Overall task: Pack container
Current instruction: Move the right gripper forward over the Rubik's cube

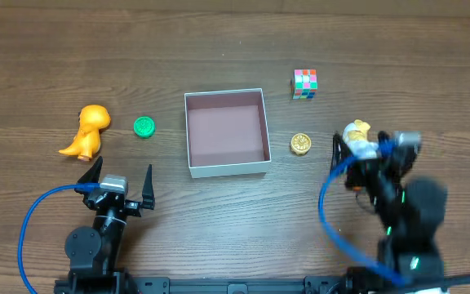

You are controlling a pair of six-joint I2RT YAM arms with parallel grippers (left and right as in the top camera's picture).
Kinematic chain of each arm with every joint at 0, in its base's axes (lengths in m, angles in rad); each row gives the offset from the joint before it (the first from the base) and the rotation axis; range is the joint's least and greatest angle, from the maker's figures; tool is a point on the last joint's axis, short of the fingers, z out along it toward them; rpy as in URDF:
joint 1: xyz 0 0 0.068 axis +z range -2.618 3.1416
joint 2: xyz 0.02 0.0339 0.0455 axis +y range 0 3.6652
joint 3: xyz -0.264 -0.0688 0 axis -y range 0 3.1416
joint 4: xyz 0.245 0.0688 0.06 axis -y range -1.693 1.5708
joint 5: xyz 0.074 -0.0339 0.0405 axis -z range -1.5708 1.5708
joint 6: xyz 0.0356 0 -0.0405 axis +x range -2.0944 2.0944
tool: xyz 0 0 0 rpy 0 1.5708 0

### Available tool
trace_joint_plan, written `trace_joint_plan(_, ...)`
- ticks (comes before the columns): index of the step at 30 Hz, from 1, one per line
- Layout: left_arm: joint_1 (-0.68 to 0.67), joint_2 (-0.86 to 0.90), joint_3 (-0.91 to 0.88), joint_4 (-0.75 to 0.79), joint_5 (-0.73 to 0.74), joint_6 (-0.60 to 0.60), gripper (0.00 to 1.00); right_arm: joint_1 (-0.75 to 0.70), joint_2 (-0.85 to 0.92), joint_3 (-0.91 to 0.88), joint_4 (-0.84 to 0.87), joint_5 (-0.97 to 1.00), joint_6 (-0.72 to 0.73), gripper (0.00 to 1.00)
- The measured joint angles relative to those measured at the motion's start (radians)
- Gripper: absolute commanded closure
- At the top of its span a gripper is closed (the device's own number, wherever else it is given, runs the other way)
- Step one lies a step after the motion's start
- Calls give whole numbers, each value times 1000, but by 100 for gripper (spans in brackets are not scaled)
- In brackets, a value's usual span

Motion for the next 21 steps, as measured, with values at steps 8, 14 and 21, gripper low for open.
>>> trace_joint_plan(8,0,0,0,0,0,1,0,0,663,730,-534,-215,6,0)
trace_joint_plan(14,0,0,0,0,0,2,0,3,901,964,-646,-271,40,0)
trace_joint_plan(21,0,0,0,0,0,2,0,69,1002,972,-669,13,67,0)
